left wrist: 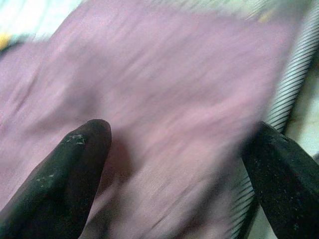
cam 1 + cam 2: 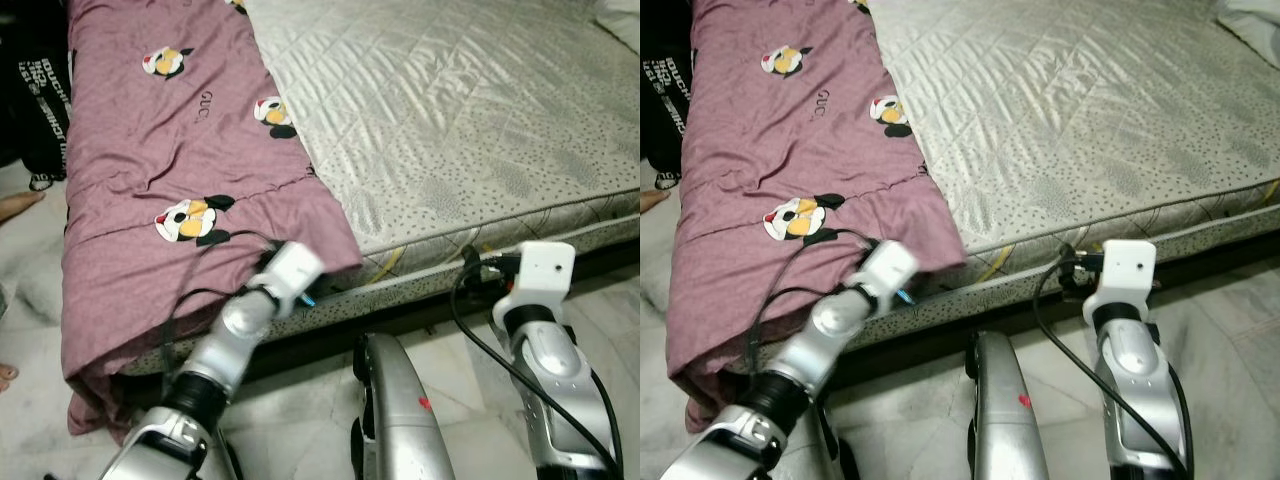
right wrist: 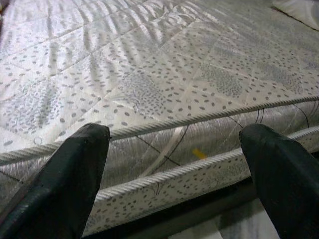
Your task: Clean up the room
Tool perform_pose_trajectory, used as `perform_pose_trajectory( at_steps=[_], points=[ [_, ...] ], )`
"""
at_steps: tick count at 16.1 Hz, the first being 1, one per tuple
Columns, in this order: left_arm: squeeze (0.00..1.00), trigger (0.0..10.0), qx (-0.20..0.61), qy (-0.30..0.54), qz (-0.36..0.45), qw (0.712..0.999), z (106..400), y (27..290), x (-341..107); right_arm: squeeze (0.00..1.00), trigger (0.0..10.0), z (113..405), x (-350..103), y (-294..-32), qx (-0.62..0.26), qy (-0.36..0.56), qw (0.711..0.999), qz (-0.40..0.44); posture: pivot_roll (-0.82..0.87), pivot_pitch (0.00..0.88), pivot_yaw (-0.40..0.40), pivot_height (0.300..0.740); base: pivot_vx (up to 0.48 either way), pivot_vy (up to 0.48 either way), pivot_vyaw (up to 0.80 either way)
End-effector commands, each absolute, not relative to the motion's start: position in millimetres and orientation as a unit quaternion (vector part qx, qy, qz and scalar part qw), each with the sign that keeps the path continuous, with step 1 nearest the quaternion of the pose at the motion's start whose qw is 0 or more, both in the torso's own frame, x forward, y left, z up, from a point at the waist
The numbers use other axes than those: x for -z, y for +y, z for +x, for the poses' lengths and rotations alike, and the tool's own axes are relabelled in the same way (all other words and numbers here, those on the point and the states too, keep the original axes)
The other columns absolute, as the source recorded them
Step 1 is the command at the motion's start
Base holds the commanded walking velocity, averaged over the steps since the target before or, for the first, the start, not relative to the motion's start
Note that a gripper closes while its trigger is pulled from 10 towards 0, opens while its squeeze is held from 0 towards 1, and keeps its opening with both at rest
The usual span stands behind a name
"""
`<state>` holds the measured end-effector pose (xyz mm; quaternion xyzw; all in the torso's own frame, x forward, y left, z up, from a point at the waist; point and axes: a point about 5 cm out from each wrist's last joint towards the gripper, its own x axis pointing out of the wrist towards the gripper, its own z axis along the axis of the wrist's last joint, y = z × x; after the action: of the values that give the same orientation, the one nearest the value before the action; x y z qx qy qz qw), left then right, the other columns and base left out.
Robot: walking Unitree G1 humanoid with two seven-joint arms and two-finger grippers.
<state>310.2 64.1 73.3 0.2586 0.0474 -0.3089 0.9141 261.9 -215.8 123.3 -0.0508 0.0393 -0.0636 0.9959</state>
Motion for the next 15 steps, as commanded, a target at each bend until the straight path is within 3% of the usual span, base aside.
perform_pose_trajectory(
  at_steps=[1,2,4,7,8,10,12,15],
  points=[
    [0.0,10.0,0.337,0.017,0.267,0.903,303.9,56.2,-76.1,0.0,10.0,263.4,-123.4,-217.1,0.062,0.037,0.996,-0.057,-0.22,0.062,-0.045,0.509,0.0,0.0,0.0],
    [0.0,10.0,0.339,0.001,0.264,0.903,303.1,54.5,-79.4,0.0,10.0,264.8,-123.8,-216.8,0.062,0.036,0.996,-0.057,-0.21,0.059,-0.046,0.509,0.0,0.0,0.0],
    [0.0,10.0,0.256,-0.088,0.217,0.938,313.3,64.1,-110.8,0.0,10.0,268.9,-125.0,-215.7,0.06,0.031,0.996,-0.057,-0.21,0.057,-0.045,0.509,0.0,0.0,0.0],
    [0.0,10.0,0.138,-0.137,0.169,0.966,328.7,91.4,-137.0,0.0,10.0,270.9,-124.2,-213.8,0.06,0.028,0.996,-0.054,-0.21,0.055,-0.037,0.509,0.0,0.0,0.0],
    [0.0,10.0,0.106,-0.117,0.163,0.974,333.6,100.6,-135.0,0.0,10.0,270.7,-123.8,-213.6,0.061,0.027,0.996,-0.054,-0.2,0.055,-0.036,0.509,0.0,0.0,0.0],
    [0.0,10.0,0.031,0.008,0.116,0.993,344.6,128.8,-107.2,0.0,10.0,271.0,-123.2,-213.2,0.064,0.025,0.996,-0.049,-0.21,0.053,-0.03,0.509,0.0,0.0,0.0],
    [0.0,10.0,0.058,0.092,0.121,0.987,344.3,131.2,-82.9,0.0,10.0,273.6,-125.1,-215.3,0.072,0.021,0.996,-0.047,-0.21,0.052,-0.023,0.509,0.0,0.0,0.0],
    [0.0,10.0,0.078,0.153,0.1,0.98,341.2,124.3,-64.9,0.0,10.0,274.8,-125.8,-217.4,0.08,0.016,0.996,-0.046,-0.21,0.049,-0.006,0.509,0.0,0.0,0.0]
  ],
)
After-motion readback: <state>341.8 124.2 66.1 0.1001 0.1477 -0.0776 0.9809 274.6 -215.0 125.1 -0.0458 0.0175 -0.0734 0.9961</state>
